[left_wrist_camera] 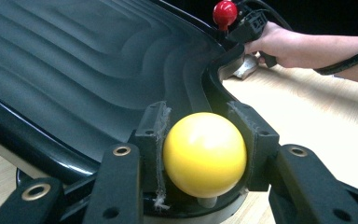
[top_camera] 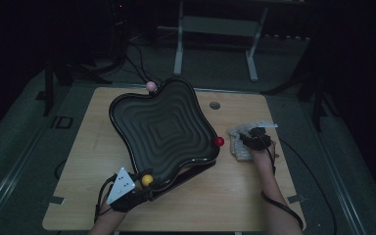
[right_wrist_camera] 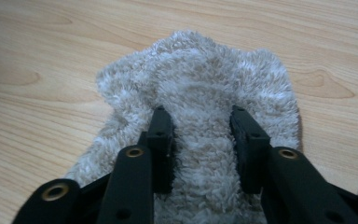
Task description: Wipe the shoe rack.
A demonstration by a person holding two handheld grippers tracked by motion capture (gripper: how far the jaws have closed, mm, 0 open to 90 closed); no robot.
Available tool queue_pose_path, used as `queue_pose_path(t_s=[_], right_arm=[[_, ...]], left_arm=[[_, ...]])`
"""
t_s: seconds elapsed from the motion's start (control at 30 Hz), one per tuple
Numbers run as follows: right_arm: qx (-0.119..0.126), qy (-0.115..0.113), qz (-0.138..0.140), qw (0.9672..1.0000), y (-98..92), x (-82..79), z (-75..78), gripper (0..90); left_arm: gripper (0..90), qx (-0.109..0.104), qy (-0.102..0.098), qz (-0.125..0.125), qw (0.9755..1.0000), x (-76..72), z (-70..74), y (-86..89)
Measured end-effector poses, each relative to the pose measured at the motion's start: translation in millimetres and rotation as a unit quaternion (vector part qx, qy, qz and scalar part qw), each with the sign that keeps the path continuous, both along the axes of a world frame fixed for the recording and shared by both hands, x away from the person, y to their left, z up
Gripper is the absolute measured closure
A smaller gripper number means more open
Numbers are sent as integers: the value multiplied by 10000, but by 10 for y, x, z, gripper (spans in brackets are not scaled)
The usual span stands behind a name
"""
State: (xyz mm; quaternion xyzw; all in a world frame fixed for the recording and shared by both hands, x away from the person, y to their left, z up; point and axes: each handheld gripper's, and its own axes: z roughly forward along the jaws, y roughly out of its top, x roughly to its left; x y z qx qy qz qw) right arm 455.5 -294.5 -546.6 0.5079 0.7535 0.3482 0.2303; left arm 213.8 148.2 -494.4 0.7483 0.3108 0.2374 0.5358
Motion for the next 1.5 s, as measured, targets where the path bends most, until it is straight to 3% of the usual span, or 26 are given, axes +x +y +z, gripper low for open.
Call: queue_pose_path(t_s=[0.2, 0.47, 0.8, 1.17, 1.5], right_arm=[[182, -41, -9, 9998, -37, -62, 138, 687], [393, -321, 191, 9985, 10, -179, 429, 688], [682, -706, 621, 9932, 216, -273, 889, 688], [881, -1140, 1193, 9824, 615, -306, 1493, 687], [1033, -1367, 1661, 9711, 1103, -204, 1863, 687]], left_arm=[[571, -14, 81, 53, 10000, 5, 10, -6], [556, 82, 26, 100, 9999, 15, 9, -27], [594, 17, -15, -32, 10000, 28, -23, -22], [595, 42, -28, -76, 10000, 32, -22, -15], [596, 58, -37, -123, 9999, 33, -24, 4]])
